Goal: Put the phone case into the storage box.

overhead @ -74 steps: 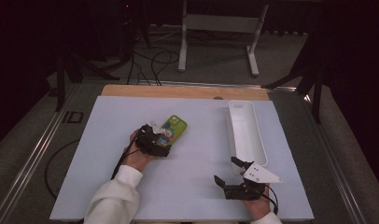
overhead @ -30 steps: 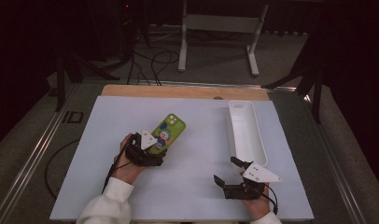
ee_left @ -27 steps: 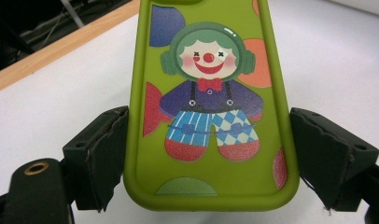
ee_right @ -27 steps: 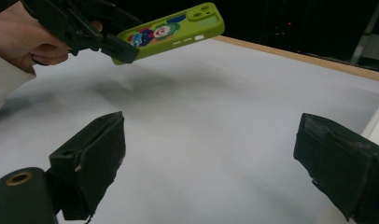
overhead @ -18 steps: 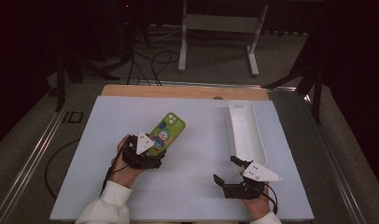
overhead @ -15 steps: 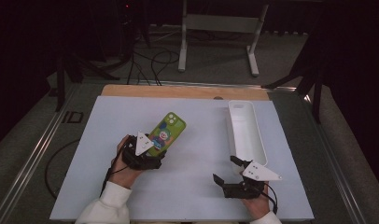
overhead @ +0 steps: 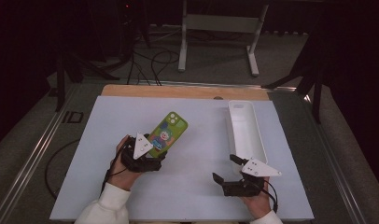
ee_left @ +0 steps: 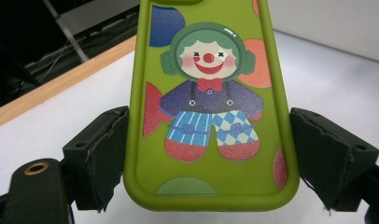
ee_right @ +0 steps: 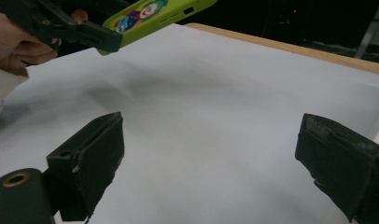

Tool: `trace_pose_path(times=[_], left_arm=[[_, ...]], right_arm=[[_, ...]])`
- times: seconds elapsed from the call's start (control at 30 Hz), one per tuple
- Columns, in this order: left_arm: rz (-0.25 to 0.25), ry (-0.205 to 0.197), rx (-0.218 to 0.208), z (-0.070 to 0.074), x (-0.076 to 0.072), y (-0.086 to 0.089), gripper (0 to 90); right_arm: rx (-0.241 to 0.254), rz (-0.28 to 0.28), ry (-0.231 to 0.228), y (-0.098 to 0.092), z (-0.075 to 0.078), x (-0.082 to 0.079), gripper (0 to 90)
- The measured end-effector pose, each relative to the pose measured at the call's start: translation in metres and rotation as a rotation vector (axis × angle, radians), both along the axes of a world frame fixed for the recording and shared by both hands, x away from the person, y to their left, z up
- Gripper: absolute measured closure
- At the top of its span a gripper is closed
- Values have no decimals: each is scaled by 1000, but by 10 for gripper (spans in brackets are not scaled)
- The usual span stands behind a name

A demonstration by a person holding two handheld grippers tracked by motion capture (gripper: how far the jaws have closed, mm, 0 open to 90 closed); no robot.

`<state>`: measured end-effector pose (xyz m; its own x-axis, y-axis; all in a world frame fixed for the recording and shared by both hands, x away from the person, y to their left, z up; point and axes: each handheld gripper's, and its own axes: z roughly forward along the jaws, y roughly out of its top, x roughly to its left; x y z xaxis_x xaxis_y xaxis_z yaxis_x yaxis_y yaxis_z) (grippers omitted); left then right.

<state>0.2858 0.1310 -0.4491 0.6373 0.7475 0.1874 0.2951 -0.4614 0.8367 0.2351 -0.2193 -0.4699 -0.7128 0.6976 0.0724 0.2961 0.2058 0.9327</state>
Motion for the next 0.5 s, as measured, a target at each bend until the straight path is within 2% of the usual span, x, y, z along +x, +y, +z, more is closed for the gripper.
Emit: trace_pose_path(times=[0.13,0.5], left_arm=[[-10,-10,-5,3,-3,-1,160],[-32,-34,-7,8,-8,-5,160]], right_arm=[[12,3,22,1,1,3,80],[18,18,31,10,13,13,80]])
